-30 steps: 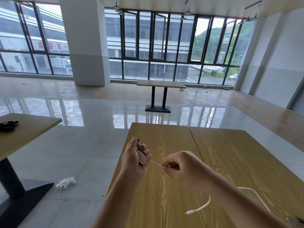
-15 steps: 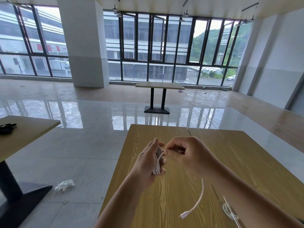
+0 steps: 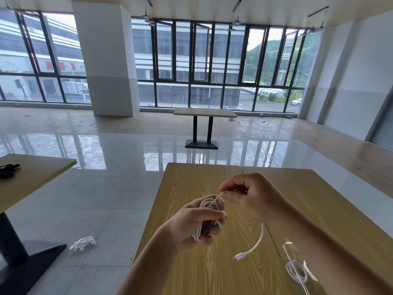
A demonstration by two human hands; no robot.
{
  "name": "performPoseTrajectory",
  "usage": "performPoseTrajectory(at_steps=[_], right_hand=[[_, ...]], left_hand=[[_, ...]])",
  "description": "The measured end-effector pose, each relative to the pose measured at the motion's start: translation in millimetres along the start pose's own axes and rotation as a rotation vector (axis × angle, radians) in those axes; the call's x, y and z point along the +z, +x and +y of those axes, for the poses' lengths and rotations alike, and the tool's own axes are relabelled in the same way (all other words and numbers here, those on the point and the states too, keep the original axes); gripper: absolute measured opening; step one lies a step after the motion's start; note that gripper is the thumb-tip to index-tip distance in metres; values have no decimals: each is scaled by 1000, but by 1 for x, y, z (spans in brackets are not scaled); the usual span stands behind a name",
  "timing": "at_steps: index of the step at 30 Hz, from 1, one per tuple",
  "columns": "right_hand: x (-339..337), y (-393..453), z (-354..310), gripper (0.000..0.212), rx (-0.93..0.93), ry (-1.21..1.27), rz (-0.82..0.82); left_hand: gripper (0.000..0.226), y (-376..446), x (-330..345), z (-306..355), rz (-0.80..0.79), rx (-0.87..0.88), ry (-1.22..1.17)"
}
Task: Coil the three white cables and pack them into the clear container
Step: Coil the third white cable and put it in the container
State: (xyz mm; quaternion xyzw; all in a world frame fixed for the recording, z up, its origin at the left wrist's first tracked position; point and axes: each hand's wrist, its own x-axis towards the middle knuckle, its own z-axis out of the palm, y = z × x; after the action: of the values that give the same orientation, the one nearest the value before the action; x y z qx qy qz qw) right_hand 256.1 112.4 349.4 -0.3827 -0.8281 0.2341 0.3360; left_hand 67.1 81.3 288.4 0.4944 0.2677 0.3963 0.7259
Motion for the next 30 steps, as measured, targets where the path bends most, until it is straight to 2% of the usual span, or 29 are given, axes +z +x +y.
performPoseTrajectory(at_steps=[3, 7, 11, 14, 17, 20, 25, 30], right_hand=[[-5, -3, 6, 25, 48, -26, 60], [-3, -11, 13, 24, 78, -99, 140], [5, -20, 13, 29, 63, -113, 109], [10, -24, 12, 32, 71, -112, 83], [18, -29, 13, 35, 87, -123, 42], [29, -35, 14, 27, 111, -136, -17], [39, -45, 10, 38, 146, -137, -225], [38, -51, 12, 29, 180, -213, -338]], left_hand=[[9, -2, 0, 0, 25, 18, -46], [7, -3, 7, -4, 173, 118, -156], [18, -2, 14, -8, 351, 186, -268], [23, -1, 17, -13, 420, 212, -327], [22, -2, 19, -18, 469, 253, -439], [23, 0, 21, -22, 498, 291, -500], [13, 0, 20, -29, 550, 328, -533], [9, -1, 2, -34, 771, 336, -531]])
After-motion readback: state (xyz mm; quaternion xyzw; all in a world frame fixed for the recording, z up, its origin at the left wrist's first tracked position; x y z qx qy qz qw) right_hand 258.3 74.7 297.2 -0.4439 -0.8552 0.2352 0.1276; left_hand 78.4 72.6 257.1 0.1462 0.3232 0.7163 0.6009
